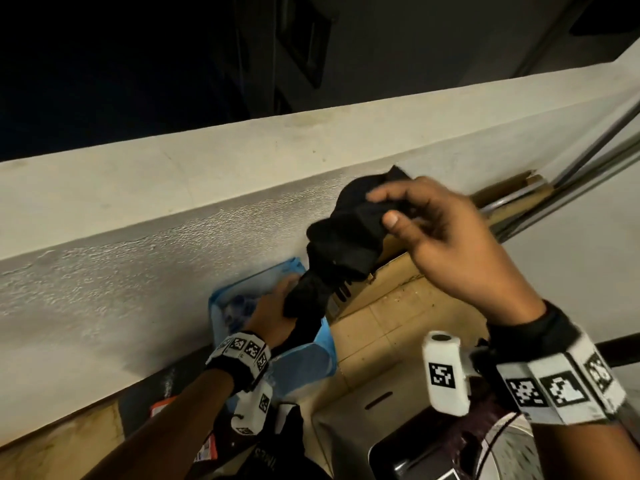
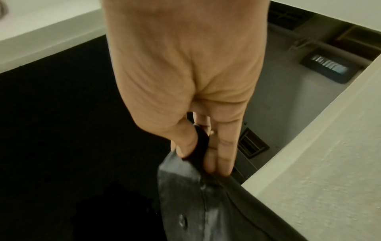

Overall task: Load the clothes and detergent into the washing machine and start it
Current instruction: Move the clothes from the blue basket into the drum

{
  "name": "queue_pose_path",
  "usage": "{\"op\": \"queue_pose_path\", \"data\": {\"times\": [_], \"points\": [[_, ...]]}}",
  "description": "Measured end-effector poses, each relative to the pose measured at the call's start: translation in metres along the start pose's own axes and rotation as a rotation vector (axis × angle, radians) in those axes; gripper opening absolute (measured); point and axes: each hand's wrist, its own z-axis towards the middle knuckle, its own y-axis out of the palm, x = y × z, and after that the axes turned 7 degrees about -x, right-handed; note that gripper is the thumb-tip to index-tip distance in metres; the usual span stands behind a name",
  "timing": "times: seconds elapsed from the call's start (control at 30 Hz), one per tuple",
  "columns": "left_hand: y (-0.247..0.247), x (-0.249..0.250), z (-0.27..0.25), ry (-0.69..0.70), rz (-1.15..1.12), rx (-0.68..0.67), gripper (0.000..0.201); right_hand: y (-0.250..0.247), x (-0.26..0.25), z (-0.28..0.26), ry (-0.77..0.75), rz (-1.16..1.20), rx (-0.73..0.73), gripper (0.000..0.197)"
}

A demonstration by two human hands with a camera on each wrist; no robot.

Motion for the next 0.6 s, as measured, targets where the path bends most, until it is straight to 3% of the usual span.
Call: {"op": "queue_pose_path", "data": {"times": [0.1, 0.2, 0.3, 0.4, 0.5, 0.6], "points": [[-0.009, 0.021, 0.004, 0.023, -0.173, 0.157, 0.060, 0.027, 0.025, -0.007, 0.180, -0.220, -0.244, 0.041], [-0.025, 0.047, 0.005, 0.071, -0.257, 0.276, 0.073, 0.060, 0.055, -0.015, 0.338, -0.232, -0.445, 0.068], [-0.046, 0.076, -0.004, 0.139, -0.324, 0.335, 0.081, 0.091, 0.082, -0.019, 0.365, -0.179, -0.499, 0.093], [-0.066, 0.104, -0.015, 0.260, -0.362, 0.295, 0.084, 0.122, 0.099, -0.016, 0.394, -0.179, -0.503, 0.117], [-0.087, 0.133, -0.031, 0.373, -0.456, 0.226, 0.088, 0.148, 0.102, -0.007, 0.357, -0.160, -0.383, 0.105], [-0.105, 0.141, -0.042, 0.468, -0.561, 0.177, 0.094, 0.153, 0.101, 0.005, 0.306, -0.039, -0.149, 0.047]]}}
